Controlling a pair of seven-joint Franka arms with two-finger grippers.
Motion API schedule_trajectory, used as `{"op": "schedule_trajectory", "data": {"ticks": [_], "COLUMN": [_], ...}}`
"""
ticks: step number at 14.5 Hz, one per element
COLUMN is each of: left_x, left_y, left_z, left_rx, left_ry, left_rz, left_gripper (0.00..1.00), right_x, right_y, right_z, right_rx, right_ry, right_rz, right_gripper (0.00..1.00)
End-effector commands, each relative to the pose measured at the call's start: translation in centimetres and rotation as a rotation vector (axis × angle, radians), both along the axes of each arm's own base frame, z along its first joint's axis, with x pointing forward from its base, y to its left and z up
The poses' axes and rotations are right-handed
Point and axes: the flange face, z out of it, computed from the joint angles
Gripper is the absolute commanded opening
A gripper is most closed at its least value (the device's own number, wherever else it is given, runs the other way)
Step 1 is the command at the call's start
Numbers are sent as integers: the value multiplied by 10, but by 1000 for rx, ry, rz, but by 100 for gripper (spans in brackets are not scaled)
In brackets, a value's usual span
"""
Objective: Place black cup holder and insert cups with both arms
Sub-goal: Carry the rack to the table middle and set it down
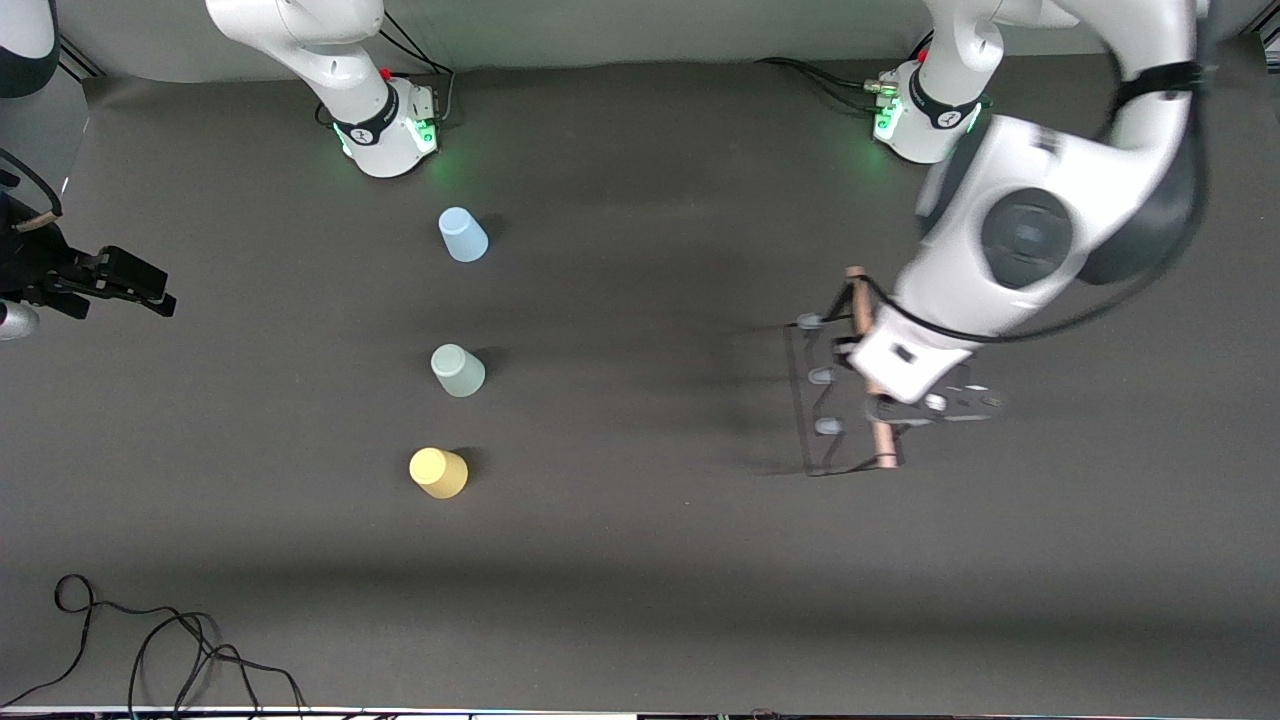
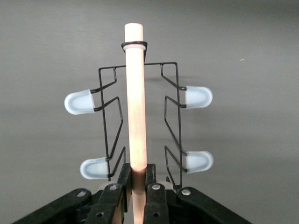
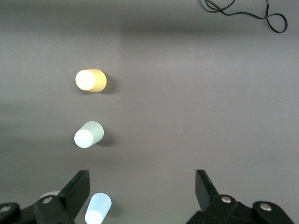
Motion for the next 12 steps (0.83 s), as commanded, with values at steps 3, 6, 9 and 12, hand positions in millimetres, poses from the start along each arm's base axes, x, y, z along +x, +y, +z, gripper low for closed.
{"op": "schedule_trajectory", "data": {"ticks": [3, 6, 9, 12], "left_x": [-28, -36, -48, -57], "left_y": [-73, -109, -130, -161], "left_z": [-33, -48, -45, -57], "left_rx": [-15, -47, -57, -94], "left_ry": [-27, -70, -78, -111], "left_rz": [13, 75, 92, 96], "left_gripper": [0, 0, 0, 0], "right_x": [1, 1, 1, 1], "right_y": [-2, -2, -2, -3], "right_z": [4, 4, 4, 4], "right_rx": [-5, -5, -5, -5], "right_ry": [4, 4, 4, 4], "right_rz": [15, 15, 15, 14], "right_gripper": [100, 100, 100, 100]}}
